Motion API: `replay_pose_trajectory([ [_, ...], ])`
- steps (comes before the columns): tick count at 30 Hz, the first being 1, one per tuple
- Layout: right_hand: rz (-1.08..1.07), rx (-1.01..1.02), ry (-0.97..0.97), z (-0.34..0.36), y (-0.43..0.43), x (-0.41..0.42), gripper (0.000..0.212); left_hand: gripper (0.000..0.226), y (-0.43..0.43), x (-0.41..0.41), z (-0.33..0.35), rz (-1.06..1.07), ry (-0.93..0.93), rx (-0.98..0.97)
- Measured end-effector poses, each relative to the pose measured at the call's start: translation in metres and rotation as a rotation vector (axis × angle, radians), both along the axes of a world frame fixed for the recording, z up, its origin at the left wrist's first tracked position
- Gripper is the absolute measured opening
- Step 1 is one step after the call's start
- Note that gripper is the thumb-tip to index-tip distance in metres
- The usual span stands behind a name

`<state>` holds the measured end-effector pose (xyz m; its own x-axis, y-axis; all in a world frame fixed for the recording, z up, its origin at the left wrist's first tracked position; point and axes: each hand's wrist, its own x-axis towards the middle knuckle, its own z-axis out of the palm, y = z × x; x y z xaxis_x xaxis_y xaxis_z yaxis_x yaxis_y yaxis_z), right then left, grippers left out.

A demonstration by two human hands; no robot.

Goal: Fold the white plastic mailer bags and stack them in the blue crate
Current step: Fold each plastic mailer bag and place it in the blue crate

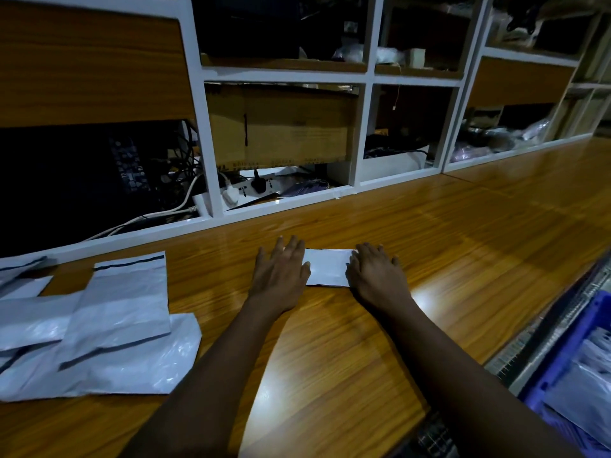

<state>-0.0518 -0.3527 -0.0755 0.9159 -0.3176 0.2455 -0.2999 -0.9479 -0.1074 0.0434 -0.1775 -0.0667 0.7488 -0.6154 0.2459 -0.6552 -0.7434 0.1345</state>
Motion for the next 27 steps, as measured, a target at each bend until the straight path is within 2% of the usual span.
replay_pose_trajectory([
  [2,0.120,-0.018,-0.034,0.001,0.004,-0.005,0.058,0.055,0.005,-0.011,0.002,-0.116,-0.037,-0.020],
  [4,0.209,0.014,0.037,0.002,0.009,-0.011,0.058,0.057,0.009,-0.018,0.000,-0.171,0.016,0.023],
  [8,0.181,0.014,0.231,0.003,0.015,-0.022,0.061,0.063,0.016,-0.022,-0.005,-0.147,0.161,0.235],
  [11,0.151,0.024,0.238,0.004,0.015,-0.033,0.062,0.062,0.023,-0.027,-0.005,-0.153,0.173,0.237],
  [16,0.268,0.042,0.182,0.006,0.019,-0.050,0.066,0.059,0.036,-0.038,-0.005,-0.159,0.146,0.240],
  [19,0.230,0.050,0.188,0.007,0.021,-0.056,0.055,0.059,0.042,-0.044,-0.003,-0.126,0.145,0.250],
  [22,0.137,0.014,0.163,0.007,0.024,-0.060,0.053,0.064,0.049,-0.050,-0.003,-0.051,0.150,0.249],
  [27,-0.037,0.056,0.010,0.002,0.025,-0.067,0.041,0.064,0.054,-0.058,-0.004,0.066,-0.004,0.171],
])
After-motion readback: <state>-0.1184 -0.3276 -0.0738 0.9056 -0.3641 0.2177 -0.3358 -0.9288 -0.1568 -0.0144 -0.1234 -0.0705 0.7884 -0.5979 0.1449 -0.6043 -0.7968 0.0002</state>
